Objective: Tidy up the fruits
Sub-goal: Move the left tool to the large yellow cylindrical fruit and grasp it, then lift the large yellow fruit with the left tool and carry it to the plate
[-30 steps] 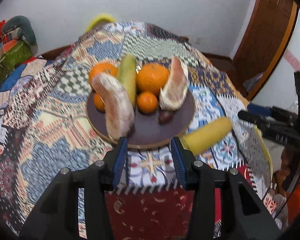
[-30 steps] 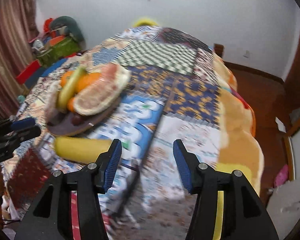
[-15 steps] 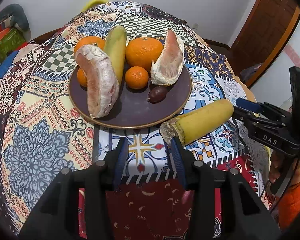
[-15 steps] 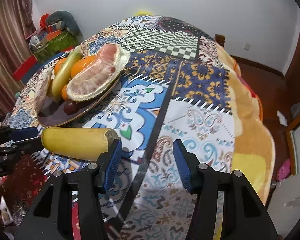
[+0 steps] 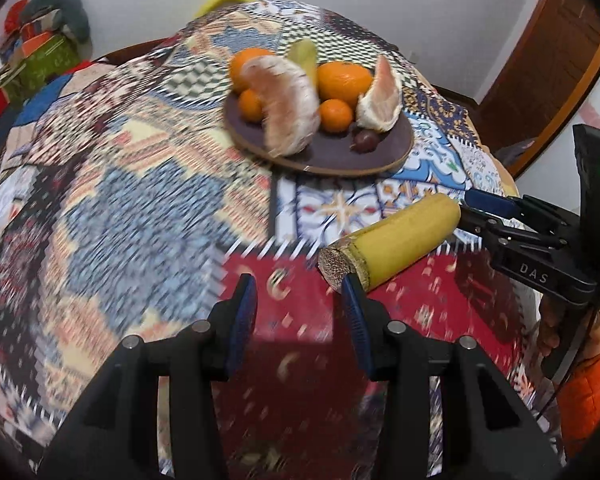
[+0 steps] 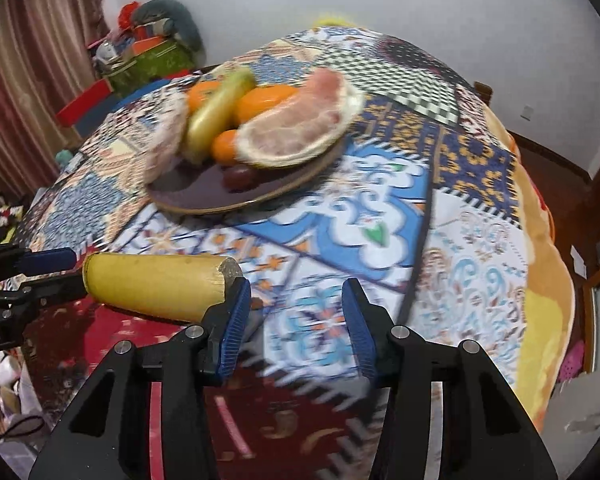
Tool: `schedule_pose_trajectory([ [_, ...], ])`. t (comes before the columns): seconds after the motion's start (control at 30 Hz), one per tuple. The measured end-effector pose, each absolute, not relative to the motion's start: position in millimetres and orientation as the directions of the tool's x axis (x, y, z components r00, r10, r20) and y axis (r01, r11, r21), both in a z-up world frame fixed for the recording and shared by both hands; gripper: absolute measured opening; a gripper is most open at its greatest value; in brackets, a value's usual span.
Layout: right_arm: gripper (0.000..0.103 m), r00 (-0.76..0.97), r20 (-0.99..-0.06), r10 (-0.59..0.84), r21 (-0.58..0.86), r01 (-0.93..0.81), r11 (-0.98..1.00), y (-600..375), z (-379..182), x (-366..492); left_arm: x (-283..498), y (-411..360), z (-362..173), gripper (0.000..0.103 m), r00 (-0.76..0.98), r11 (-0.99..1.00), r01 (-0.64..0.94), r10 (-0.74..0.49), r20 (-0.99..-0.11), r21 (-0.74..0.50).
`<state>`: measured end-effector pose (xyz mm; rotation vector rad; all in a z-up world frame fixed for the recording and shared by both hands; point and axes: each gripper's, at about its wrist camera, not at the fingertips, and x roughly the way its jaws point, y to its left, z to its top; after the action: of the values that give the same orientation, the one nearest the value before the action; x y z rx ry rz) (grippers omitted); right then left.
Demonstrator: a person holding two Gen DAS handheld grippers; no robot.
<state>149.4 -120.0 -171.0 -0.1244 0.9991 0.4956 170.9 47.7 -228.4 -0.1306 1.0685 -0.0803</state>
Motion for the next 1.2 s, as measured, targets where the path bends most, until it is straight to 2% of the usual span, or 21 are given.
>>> schedule_pose_trajectory([
  [0.23, 0.046, 0.427, -0.836, 0.344, 0.117, -0.473, 0.873, -111, -170, 145, 151, 50, -225, 0.044, 0.462, 0.985, 0.019, -0.162, -0.872, -0.173],
  [0.37, 0.046, 0.445, -0.819, 0.361, 0.133, -0.465, 0.875, -118, -157, 136, 157, 47, -204, 0.044, 0.497, 0.986, 0.05, -0.165, -0.852, -0.162],
  [0.43, 0.048, 0.459, -0.813, 0.358, 0.118, -0.472, 0.874, -120, -152, 130, 164, 43, -195, 0.058, 0.512, 0.983, 0.075, -0.183, -0.839, -0.169],
  [0.5, 0.05, 0.47, -0.808, 0.357, 0.11, -0.475, 0.873, -122, -149, 124, 173, 34, -190, 0.066, 0.525, 0.979, 0.128, -0.203, -0.827, -0.159],
  [0.53, 0.051, 0.474, -0.805, 0.356, 0.109, -0.472, 0.875, -124, -147, 122, 181, 27, -191, 0.067, 0.526, 0.978, 0.157, -0.202, -0.826, -0.139],
  [0.7, 0.051, 0.476, -0.803, 0.358, 0.138, -0.435, 0.89, -140, -145, 117, 217, 9, -213, 0.067, 0.457, 0.968, 0.217, -0.217, -0.862, -0.129],
  [0.87, 0.051, 0.485, -0.801, 0.35, 0.145, -0.41, 0.9, -154, -143, 116, 226, -1, -230, 0.067, 0.402, 0.953, 0.251, -0.262, -0.877, -0.169],
  [1.07, 0.051, 0.479, -0.801, 0.36, 0.164, -0.402, 0.901, -155, -146, 119, 226, -9, -239, 0.065, 0.398, 0.963, 0.24, -0.211, -0.893, -0.121],
  [1.2, 0.051, 0.474, -0.797, 0.374, 0.171, -0.416, 0.893, -151, -147, 116, 223, -8, -238, 0.053, 0.402, 0.972, 0.201, -0.197, -0.894, -0.123],
])
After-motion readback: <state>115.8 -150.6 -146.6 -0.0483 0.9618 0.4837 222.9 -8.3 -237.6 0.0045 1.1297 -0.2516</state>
